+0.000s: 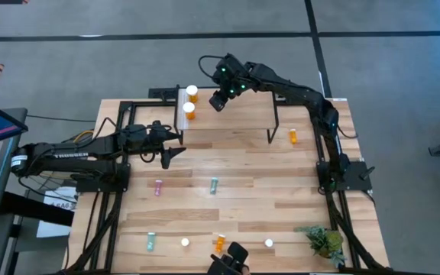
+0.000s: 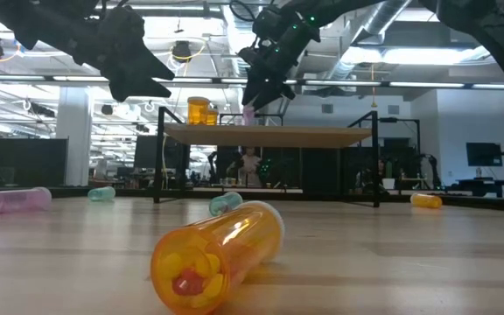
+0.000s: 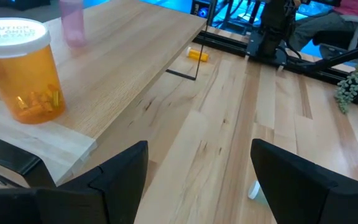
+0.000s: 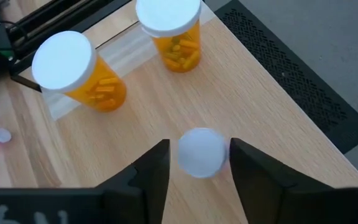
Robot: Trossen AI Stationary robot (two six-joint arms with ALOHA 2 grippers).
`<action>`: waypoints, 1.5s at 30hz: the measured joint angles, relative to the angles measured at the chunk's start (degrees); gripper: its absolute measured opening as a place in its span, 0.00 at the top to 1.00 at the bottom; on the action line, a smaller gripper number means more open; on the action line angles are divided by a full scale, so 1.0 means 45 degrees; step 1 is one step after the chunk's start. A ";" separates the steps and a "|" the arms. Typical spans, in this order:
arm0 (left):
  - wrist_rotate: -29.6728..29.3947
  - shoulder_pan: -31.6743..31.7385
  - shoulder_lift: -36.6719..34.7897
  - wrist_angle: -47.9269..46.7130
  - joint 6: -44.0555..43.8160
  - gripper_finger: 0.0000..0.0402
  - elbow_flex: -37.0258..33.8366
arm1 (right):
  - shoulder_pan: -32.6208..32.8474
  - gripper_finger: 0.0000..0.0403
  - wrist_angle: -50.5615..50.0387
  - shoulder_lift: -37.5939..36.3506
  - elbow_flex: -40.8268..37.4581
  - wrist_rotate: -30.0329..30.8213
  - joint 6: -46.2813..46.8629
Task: Pick and place medicine bottles onto shelf by color
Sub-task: Put the top right small pink pill bottle on the shelf
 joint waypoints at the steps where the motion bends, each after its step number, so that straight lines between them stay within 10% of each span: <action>1: 0.0000 0.0000 0.0002 -0.0002 0.0000 0.33 0.0004 | 0.0000 0.51 0.0000 0.0000 0.0000 0.0002 0.0001; 45: 0.0012 -0.0002 0.0002 -0.0002 0.0005 0.33 0.0002 | -0.0083 0.58 -0.0389 0.0000 0.0000 0.0779 -0.0241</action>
